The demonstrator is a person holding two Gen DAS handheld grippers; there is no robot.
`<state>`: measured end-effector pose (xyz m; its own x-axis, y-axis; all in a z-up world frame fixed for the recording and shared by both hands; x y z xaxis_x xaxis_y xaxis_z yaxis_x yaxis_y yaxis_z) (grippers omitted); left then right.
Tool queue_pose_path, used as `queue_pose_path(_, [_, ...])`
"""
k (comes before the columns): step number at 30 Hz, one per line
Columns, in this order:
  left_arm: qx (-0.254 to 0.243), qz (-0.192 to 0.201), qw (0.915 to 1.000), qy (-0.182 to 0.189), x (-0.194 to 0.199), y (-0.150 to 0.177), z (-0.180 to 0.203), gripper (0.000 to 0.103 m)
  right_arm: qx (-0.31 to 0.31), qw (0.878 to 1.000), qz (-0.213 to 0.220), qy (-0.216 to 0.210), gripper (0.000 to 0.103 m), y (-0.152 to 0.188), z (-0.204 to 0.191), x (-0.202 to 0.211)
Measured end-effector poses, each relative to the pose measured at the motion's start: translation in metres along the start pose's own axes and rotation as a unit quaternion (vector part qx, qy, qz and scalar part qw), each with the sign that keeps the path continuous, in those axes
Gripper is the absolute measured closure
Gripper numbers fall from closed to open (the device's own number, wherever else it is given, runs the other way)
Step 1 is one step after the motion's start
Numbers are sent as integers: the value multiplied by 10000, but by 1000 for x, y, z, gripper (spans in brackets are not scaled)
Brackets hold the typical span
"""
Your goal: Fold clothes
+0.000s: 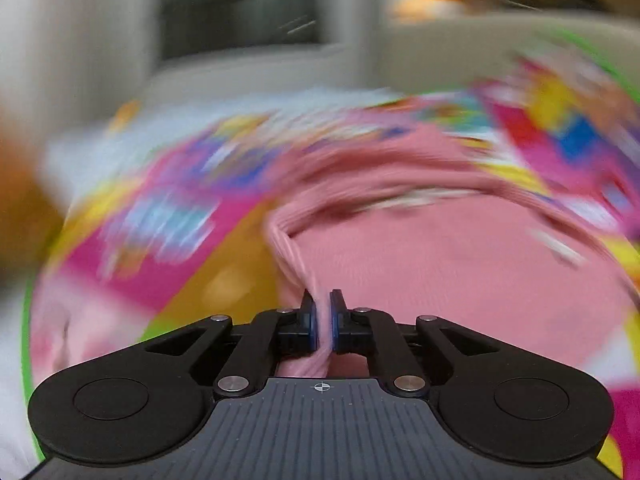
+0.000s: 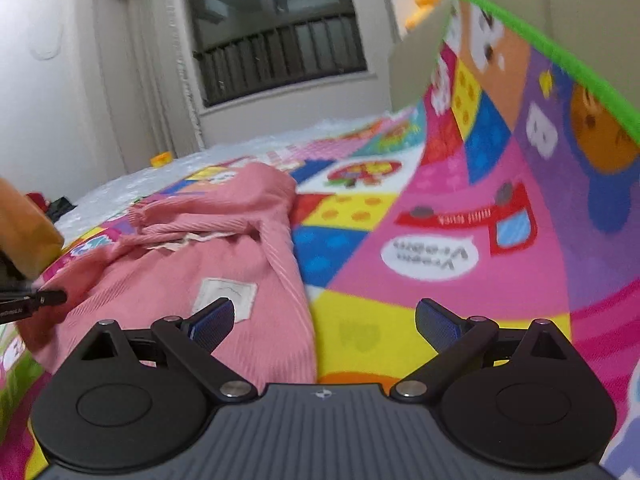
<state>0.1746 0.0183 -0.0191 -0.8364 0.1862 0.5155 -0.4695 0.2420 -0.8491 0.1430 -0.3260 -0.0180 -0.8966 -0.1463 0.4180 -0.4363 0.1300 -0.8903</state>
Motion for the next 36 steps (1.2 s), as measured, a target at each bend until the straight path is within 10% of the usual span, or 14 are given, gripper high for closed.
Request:
queue_pose_path(3, [-1158,-7,9915,600,10,2,57,95,338,9993,-96,120,5,6,-3,-1])
queue_pose_path(9, [-967,-193,9898,1024,6,22,77,98,-326,9973,-650,99,0,35,5,-18])
queue_pose_path(13, [-442,-102,9873,1521,28,13,64,60,-457,9961,-729,178,0,36,6,-20])
queue_pose_path(20, [-14,232,9958,885,44,2,20,23,-152,9991,-337,214,1,34,-3,-6])
queue_pose_path(25, [771,-170,9938,781,17,16,-5,23,-107,9990,-327,292,45,37,-20,-18])
queue_pose_path(27, [910,-190,9919,864,13,18,-7,23,313,9985,-390,231,95,33,-38,-27])
queue_pose_path(36, [455,-103,9879,1481,20,14,9,24,2737,9486,-878,-1323,100,27,-159,-31])
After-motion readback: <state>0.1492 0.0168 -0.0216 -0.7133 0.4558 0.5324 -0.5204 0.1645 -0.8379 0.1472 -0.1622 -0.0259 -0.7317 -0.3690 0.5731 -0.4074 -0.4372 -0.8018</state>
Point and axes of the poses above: each gripper's, at about its wrist camera, not at the fingertips, and x roughly against the way its jaws point, z to its right, y to its underside, the point moved 7 cm from there along -x, roughly the way its jaws point, and after that the axes turned 2 degrees about z, right-handed, at the moved point
